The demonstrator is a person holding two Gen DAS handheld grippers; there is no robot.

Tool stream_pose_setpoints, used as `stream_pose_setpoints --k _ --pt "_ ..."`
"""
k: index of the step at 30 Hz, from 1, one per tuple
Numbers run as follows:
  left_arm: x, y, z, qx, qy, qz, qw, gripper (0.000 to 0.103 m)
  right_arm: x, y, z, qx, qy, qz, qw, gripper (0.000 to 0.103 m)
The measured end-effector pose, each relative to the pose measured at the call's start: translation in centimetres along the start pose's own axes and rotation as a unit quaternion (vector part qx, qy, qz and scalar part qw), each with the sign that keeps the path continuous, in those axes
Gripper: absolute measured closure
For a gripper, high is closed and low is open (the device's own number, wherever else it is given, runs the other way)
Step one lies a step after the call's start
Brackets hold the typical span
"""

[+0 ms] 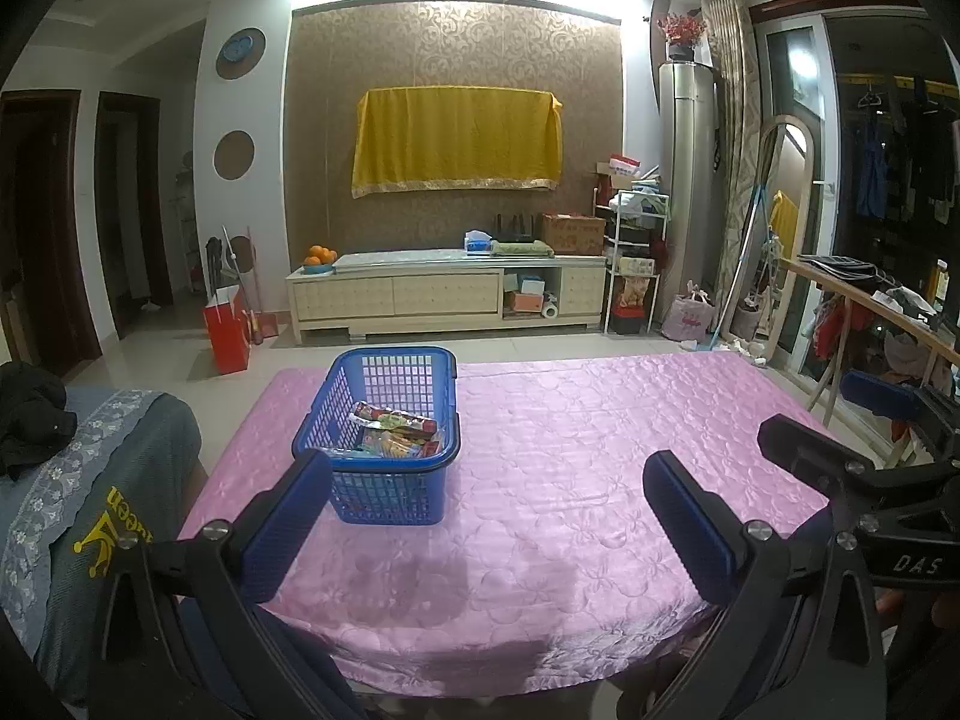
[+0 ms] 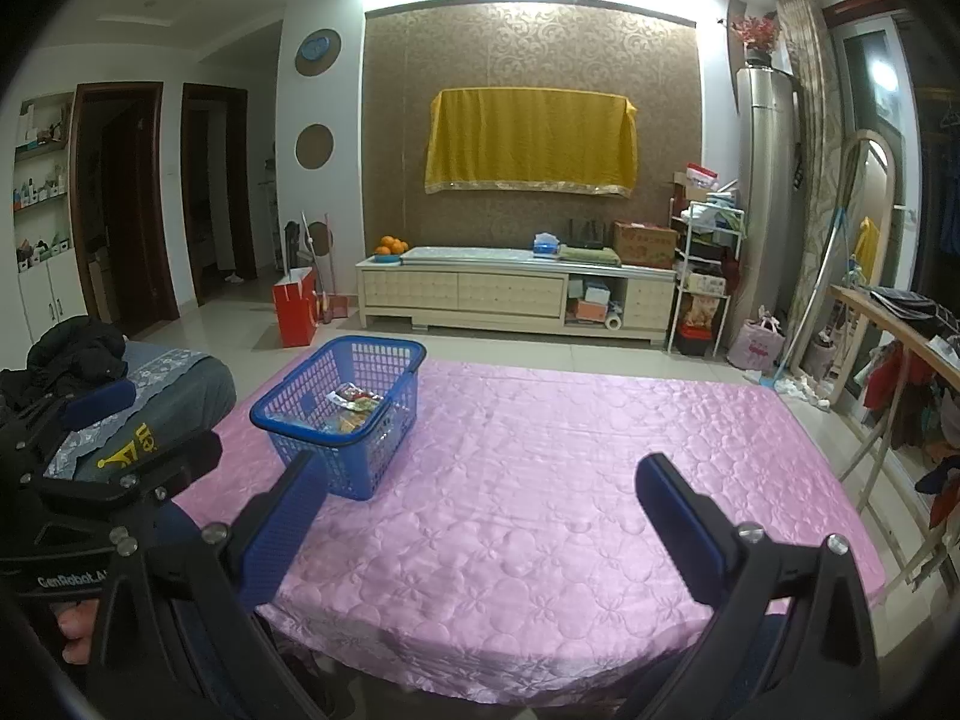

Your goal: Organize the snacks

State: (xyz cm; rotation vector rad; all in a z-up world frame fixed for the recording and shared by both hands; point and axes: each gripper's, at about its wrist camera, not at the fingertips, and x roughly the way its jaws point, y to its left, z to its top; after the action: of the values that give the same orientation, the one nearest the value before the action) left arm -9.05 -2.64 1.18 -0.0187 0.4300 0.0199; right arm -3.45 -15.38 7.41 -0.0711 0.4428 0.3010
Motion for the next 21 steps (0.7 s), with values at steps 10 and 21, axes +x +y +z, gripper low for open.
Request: stream_pose_setpoints --k 10,21 --pt "-0.09 -0.13 -0.07 0.000 0.000 0.001 1.0000 0.000 0.13 0.30 -0.35 0.002 0.001 -0.001 1.000 0.000" --pt "-0.17 -0.13 -0.10 0.000 0.000 0.003 1.0000 0.000 0.12 0.33 -0.38 0.003 0.001 0.000 1.000 0.000"
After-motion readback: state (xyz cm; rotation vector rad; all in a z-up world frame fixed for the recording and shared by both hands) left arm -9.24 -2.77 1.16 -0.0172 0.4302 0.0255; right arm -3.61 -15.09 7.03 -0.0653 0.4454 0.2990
